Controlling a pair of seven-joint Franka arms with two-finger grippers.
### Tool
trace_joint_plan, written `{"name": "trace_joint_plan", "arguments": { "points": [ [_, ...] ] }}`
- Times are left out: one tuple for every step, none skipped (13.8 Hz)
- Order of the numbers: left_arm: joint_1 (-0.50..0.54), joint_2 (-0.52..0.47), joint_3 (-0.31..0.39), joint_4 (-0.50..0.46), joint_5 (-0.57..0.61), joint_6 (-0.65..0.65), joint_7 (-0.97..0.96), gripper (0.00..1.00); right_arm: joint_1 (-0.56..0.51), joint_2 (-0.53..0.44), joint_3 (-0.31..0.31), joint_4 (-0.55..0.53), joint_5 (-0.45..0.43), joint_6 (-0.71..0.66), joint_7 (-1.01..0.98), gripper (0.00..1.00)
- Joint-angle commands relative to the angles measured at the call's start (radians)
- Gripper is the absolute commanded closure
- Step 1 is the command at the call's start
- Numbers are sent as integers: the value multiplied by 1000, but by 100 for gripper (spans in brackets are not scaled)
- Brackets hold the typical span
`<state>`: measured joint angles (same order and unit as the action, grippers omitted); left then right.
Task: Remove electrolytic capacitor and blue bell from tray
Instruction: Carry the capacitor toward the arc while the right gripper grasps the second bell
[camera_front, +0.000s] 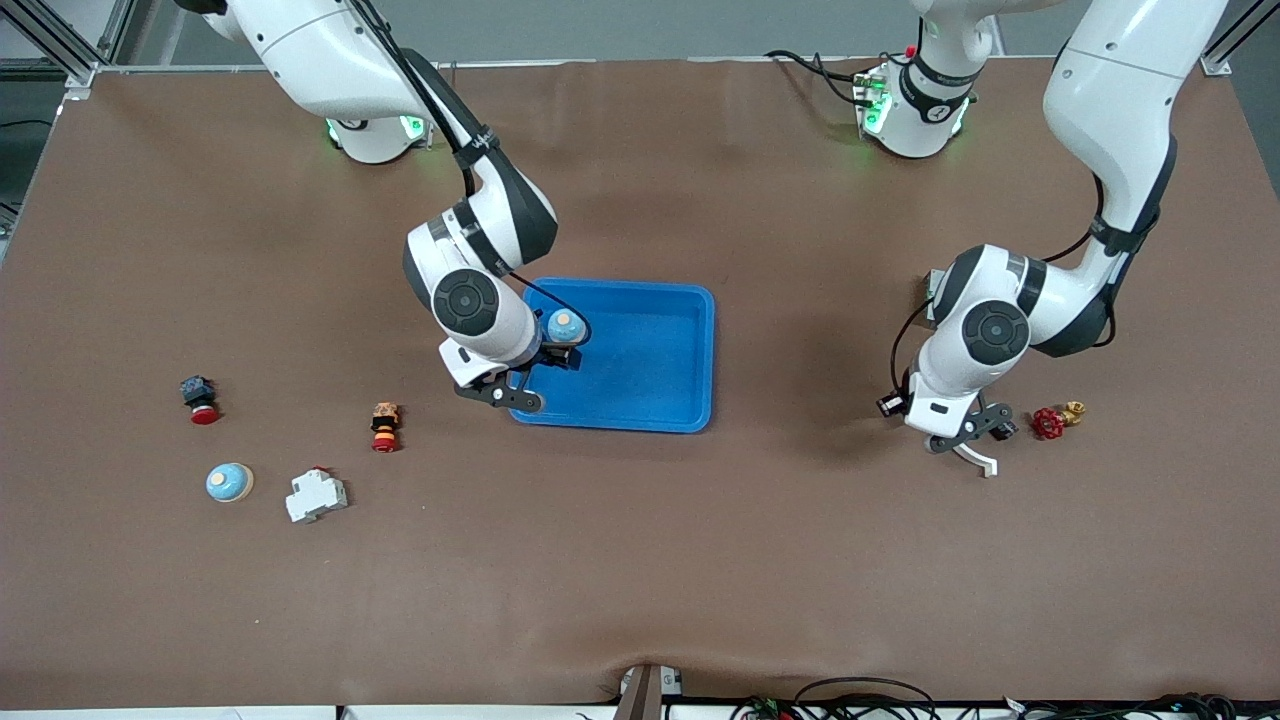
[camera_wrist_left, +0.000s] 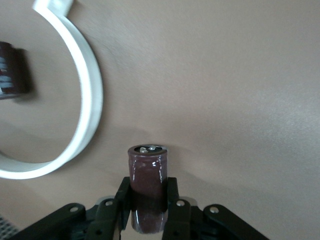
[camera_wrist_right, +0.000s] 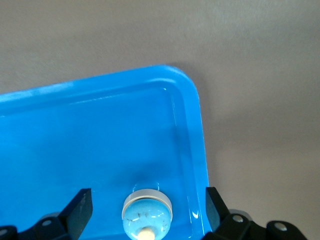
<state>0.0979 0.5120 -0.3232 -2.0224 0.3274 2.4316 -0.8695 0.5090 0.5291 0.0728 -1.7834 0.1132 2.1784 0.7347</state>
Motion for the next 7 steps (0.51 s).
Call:
{"name": "trace_joint_plan", "arguments": {
  "points": [
    [5,14,7,-21,-4,50,-5,100,34,-43,-8,-66,13,24,11,0],
    [5,16,16,-19,-2,52,-5,100,42,-46,-8,-70,13,24,25,0],
    [5,20,21,-16,-2,52,-3,100,49,-47,-8,-77,13,24,38,0],
    [5,19,21,-16,-2,52,0,84,58,-47,-8,-80,13,24,40,0],
    [2,13,21,-16,-2,52,-2,47,63,-47,-8,-80,13,24,40,0],
    [2,3,20,-16,-1,50,-8,15,65,-47,-8,-88,14,26,40,0],
    [5,-6,19,-16,-1,50,-14,0,66,-54,-7,-96,14,30,40,0]
  ]
}}
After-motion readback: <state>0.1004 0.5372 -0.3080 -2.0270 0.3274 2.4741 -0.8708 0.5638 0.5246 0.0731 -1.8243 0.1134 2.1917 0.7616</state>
